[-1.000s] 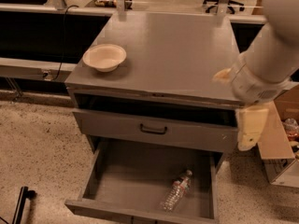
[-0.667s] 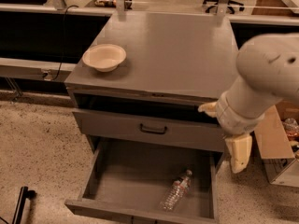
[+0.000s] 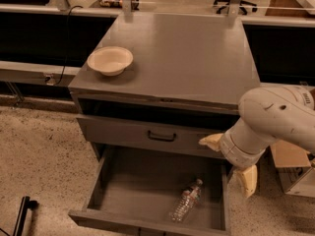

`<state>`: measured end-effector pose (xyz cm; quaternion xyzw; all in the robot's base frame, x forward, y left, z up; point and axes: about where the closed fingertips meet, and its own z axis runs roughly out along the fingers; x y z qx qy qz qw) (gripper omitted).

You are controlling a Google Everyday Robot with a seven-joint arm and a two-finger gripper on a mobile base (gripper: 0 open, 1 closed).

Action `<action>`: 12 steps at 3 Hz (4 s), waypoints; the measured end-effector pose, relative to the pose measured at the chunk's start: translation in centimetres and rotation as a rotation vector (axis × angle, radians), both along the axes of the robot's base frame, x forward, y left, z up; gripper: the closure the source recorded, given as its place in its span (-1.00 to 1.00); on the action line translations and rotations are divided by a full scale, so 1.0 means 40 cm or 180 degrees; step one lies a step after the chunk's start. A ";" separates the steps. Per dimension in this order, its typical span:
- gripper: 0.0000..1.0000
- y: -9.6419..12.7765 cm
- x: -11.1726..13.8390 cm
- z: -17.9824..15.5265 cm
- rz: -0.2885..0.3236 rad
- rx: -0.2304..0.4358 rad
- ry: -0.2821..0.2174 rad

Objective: Pick water bottle from middle drawer and place on counter

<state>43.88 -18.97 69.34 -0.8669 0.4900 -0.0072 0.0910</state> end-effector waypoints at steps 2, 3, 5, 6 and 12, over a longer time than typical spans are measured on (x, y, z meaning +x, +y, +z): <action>-1.00 0.118 0.008 -0.203 0.0795 -0.0236 0.0052; -1.00 0.132 0.015 -0.368 0.1072 -0.0242 0.0066; -1.00 0.174 0.006 -0.667 0.1394 -0.0031 0.0242; -1.00 0.229 0.004 -0.772 0.1536 0.0057 0.0309; 1.00 0.225 -0.027 -0.095 0.1699 0.1092 -0.0690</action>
Offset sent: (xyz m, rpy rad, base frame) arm 0.0062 0.0831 -0.1747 -0.1234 -0.0123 0.4576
